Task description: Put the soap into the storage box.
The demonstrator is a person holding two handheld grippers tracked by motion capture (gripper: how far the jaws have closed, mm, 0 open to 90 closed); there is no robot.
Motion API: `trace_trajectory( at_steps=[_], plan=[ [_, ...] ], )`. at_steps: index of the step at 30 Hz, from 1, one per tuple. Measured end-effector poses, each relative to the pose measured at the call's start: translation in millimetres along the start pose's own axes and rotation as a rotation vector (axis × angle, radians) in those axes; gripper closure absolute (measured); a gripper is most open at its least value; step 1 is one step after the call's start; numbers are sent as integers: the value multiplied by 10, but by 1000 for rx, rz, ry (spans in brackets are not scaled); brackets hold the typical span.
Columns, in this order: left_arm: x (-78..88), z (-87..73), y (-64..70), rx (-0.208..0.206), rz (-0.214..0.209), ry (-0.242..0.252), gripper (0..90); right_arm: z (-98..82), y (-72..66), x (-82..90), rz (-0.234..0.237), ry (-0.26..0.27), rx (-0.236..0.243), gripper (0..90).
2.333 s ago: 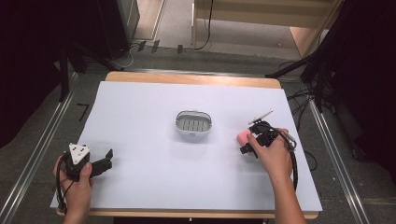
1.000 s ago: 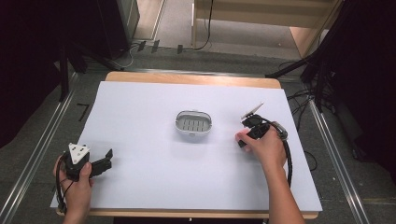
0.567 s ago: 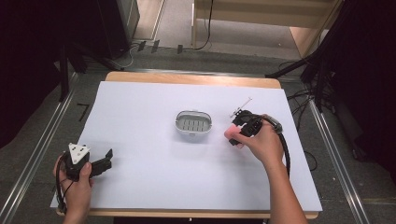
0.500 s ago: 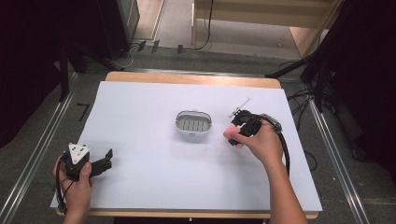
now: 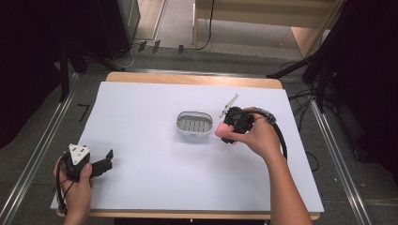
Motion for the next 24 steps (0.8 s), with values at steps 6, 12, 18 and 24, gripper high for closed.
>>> trace_trajectory(
  at_steps=[6,12,18,24],
  plan=[
    [0,0,0,1,-1,0,90,108,-3,1,-4,-5,42,383],
    [0,0,0,1,-1,0,89,229,-14,7,1,-2,79,383],
    [0,0,-1,1,-2,-1,89,357,-43,-26,4,0,117,383],
    [0,0,-1,2,-4,-2,90,473,-55,-52,-2,-1,146,383]
  ],
)
Point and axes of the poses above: each handheld gripper's, and its own axes: x roughly backward along the jaws, z roughly out of its top, y roughly to its right, the point moved 5 cm from there along -x, roughly forward along the jaws, and after that the axes turned 4 degrees about -z, right-handed, at the moved point
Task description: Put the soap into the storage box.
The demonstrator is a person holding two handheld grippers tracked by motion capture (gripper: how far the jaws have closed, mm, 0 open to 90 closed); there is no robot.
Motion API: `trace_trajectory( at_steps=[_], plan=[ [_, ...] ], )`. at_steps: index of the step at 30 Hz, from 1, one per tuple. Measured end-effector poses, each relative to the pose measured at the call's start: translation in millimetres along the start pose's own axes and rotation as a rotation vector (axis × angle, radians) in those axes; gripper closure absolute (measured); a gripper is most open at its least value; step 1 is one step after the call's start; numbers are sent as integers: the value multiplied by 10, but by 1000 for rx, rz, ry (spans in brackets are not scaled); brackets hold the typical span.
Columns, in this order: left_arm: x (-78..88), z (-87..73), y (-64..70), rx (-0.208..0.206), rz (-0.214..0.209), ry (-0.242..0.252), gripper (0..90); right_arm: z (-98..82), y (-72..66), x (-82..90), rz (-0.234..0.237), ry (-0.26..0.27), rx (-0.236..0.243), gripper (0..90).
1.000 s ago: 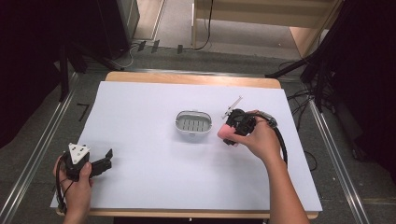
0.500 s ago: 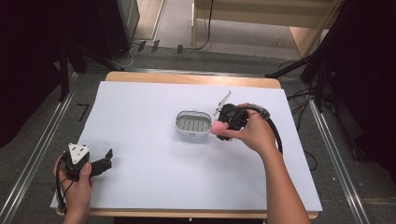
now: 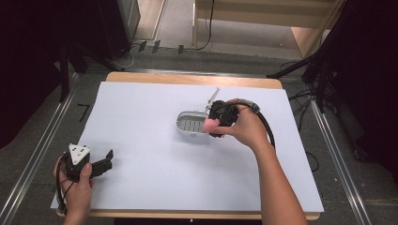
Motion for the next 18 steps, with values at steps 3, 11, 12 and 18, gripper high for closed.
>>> trace_trajectory(
  at_steps=[3,11,12,18],
  plan=[
    [0,0,0,0,0,0,89,52,2,1,3,5,13,383],
    [0,0,-1,0,1,0,89,180,4,-20,7,6,41,383],
    [-1,0,-1,1,1,0,90,218,8,-33,12,7,49,383],
    [-2,1,-1,3,-2,2,89,289,27,-71,15,8,62,383]
  ],
)
Point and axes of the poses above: each handheld gripper's, and its own axes: x roughly backward along the jaws, z roughly out of its top, y roughly to its right, the point moved 5 cm from there along -x, roughly forward along the jaws, and after that the axes turned 4 degrees about -z, right-handed, at the moved point
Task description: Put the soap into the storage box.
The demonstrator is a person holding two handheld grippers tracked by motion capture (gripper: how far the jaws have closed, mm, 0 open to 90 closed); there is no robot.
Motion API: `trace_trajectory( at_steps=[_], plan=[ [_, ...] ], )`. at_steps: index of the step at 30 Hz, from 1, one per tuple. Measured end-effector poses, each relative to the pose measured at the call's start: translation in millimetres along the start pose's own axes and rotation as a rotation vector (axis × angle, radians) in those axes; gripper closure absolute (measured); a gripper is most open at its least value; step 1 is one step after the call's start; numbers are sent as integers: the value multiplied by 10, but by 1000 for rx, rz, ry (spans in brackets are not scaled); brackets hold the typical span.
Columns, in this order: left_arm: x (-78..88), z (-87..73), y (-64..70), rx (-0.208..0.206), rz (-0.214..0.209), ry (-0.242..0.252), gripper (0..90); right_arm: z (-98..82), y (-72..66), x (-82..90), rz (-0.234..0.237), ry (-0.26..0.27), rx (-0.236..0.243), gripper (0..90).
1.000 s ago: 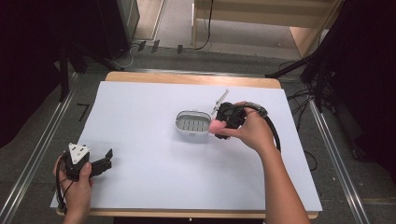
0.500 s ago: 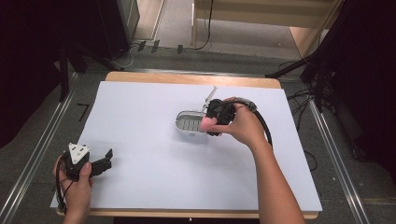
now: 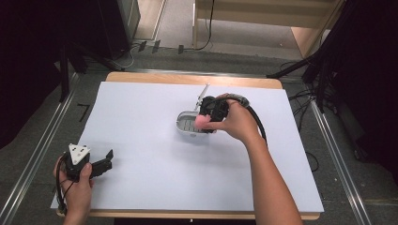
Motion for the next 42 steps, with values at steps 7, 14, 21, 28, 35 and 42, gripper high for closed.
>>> trace_trajectory(
  at_steps=[7,14,21,28,35,42],
  plan=[
    [0,0,-3,1,-3,-1,89,120,0,-54,5,-8,16,384],
    [1,0,-4,3,-2,-3,89,254,-3,-118,14,-16,51,384],
    [1,0,-5,3,-6,-4,90,309,-4,-159,21,-21,55,384],
    [1,0,-5,5,-6,-5,89,336,10,-209,25,-23,61,384],
    [3,0,-14,11,-1,-2,89,346,23,-257,30,-36,63,384],
    [2,0,-13,11,-5,-2,89,368,36,-281,31,-39,66,383]
  ],
)
Point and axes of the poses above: each handheld gripper's, and its own axes: x roughly backward along the jaws, z roughly out of its top, y roughly to its right, the point moved 5 cm from there along -x, roughly forward along the jaws, and after that the axes turned 4 degrees about -z, right-handed, at the moved point
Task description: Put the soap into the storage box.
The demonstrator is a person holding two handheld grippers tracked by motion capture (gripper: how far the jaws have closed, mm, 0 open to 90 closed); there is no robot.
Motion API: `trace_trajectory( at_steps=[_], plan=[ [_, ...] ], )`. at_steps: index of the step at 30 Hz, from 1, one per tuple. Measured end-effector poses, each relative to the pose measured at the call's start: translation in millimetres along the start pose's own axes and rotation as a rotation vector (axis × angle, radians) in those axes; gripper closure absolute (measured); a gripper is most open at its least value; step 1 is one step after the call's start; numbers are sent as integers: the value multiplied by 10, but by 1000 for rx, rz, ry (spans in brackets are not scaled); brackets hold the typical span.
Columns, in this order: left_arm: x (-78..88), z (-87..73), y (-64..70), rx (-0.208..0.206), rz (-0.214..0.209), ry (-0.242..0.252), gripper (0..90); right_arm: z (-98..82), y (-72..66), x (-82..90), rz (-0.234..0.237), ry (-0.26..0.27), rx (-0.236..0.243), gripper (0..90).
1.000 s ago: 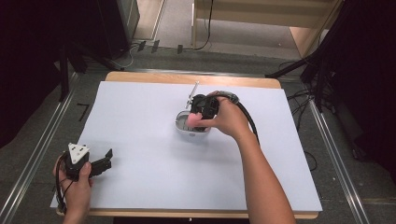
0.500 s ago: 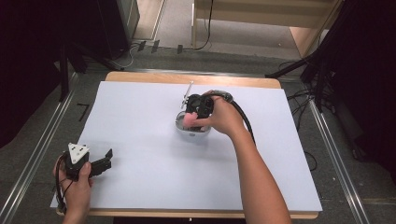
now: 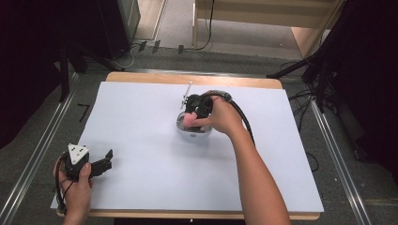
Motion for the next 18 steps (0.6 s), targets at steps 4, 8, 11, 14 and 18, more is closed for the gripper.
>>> trace_trajectory(
  at_steps=[4,8,11,14,18],
  plan=[
    [0,1,0,0,-2,0,89,33,40,101,-16,62,-52,351],
    [-1,-1,-5,3,-4,-4,89,24,41,156,-26,63,-61,358],
    [1,0,-2,1,-3,-3,89,-24,9,180,-28,67,-97,348],
    [0,0,-1,1,-1,-2,89,-54,-9,175,-30,83,-104,342],
    [-2,0,1,0,2,-2,89,-144,-60,165,-26,86,-131,320]
  ],
)
Point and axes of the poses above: each handheld gripper's, and its own axes: x roughly backward along the jaws, z roughly out of its top, y roughly to its right, the point moved 5 cm from there along -x, roughly forward along the jaws, and after that the axes turned 4 degrees about -z, right-handed, at the moved point
